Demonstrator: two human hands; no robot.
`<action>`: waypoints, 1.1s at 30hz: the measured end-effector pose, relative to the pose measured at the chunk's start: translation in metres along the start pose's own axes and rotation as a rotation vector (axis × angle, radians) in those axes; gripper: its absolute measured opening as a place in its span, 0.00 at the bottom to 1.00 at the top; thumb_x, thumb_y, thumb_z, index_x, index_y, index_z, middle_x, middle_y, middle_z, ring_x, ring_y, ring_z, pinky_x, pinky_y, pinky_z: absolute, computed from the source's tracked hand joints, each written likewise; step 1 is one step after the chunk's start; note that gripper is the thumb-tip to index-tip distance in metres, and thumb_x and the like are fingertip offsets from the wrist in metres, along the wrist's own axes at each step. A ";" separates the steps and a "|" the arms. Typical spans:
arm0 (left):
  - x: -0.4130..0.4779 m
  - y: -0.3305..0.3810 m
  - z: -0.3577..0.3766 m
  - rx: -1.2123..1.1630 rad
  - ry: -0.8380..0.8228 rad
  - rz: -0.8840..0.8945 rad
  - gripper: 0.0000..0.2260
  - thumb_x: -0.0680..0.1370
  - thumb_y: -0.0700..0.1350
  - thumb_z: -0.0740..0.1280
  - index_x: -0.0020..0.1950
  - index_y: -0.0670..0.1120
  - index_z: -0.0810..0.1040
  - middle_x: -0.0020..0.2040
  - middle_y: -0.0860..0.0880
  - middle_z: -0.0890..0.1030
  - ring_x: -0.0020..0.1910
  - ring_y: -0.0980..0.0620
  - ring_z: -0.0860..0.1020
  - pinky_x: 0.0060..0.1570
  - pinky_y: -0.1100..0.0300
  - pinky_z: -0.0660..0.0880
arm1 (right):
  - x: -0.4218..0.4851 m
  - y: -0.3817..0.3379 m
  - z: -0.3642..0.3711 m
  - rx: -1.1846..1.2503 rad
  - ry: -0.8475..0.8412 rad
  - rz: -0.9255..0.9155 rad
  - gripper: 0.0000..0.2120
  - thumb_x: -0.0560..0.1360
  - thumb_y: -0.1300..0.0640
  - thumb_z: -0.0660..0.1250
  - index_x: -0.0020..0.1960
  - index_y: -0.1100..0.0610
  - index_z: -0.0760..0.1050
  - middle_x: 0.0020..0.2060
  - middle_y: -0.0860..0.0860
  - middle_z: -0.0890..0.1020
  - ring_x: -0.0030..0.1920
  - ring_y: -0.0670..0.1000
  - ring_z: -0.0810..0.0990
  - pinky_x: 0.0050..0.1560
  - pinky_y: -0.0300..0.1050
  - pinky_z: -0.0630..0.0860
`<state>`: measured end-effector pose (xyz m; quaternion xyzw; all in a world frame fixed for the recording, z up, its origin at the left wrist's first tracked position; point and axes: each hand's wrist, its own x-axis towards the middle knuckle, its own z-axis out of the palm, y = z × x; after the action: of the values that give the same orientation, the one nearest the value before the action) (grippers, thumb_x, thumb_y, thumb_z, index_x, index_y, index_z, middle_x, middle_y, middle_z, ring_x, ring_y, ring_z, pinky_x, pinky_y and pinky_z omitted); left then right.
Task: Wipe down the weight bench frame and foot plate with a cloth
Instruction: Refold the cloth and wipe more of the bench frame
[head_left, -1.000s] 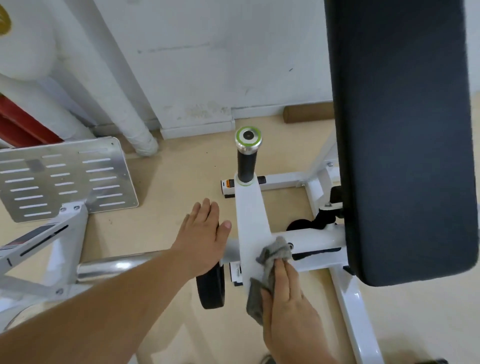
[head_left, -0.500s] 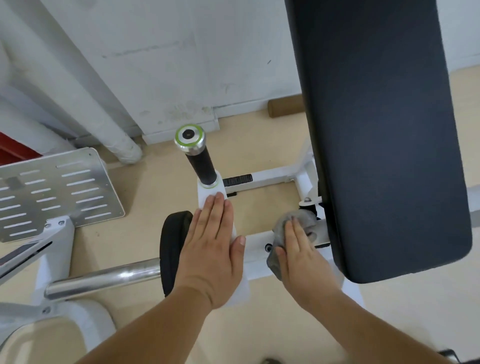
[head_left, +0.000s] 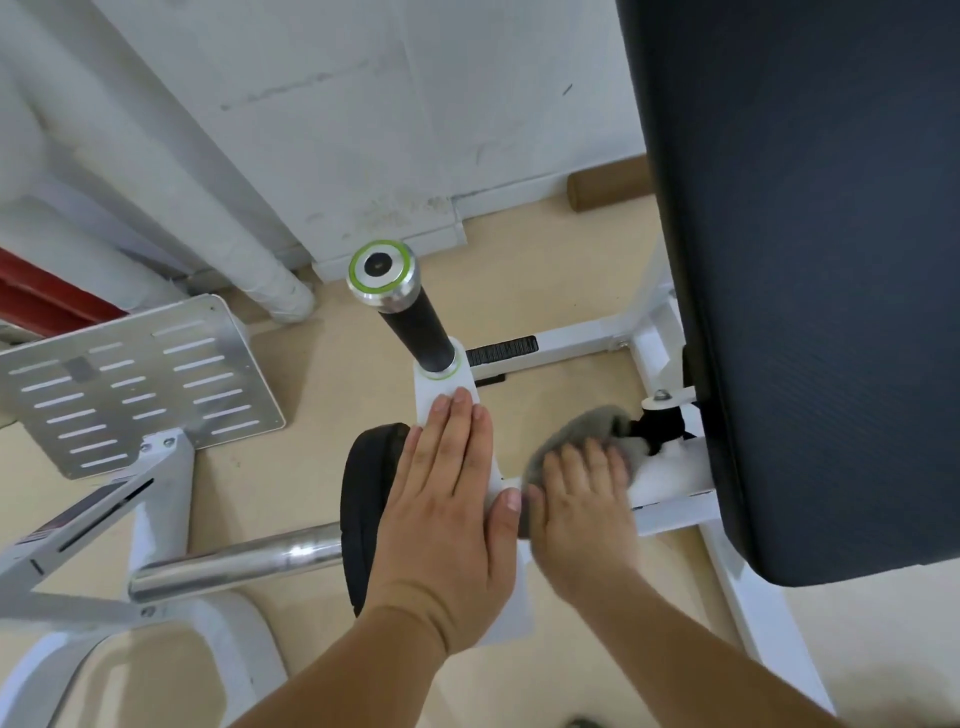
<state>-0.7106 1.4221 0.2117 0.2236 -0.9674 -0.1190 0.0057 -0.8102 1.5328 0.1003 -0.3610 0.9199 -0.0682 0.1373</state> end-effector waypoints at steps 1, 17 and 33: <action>0.000 -0.001 0.000 -0.001 0.002 0.003 0.30 0.84 0.54 0.50 0.84 0.42 0.53 0.85 0.47 0.49 0.84 0.50 0.45 0.80 0.48 0.48 | -0.004 -0.009 0.003 0.020 -0.024 -0.119 0.30 0.84 0.47 0.42 0.72 0.59 0.73 0.68 0.57 0.77 0.73 0.62 0.68 0.78 0.60 0.56; 0.001 0.000 0.003 0.013 0.016 0.012 0.29 0.85 0.54 0.48 0.84 0.41 0.53 0.85 0.46 0.50 0.84 0.49 0.46 0.80 0.47 0.49 | 0.006 0.045 -0.002 -0.087 -0.031 -0.317 0.30 0.85 0.43 0.43 0.75 0.58 0.71 0.73 0.54 0.74 0.77 0.59 0.66 0.77 0.64 0.60; 0.001 -0.003 0.001 -0.022 0.022 0.021 0.30 0.84 0.53 0.51 0.83 0.40 0.56 0.85 0.46 0.52 0.84 0.48 0.49 0.80 0.46 0.50 | 0.019 0.028 -0.006 -0.111 -0.035 -0.398 0.24 0.84 0.45 0.47 0.65 0.53 0.77 0.53 0.51 0.81 0.54 0.59 0.77 0.74 0.59 0.61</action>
<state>-0.7103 1.4197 0.2098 0.2144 -0.9683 -0.1270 0.0199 -0.8434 1.5400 0.0960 -0.5438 0.8302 -0.0368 0.1172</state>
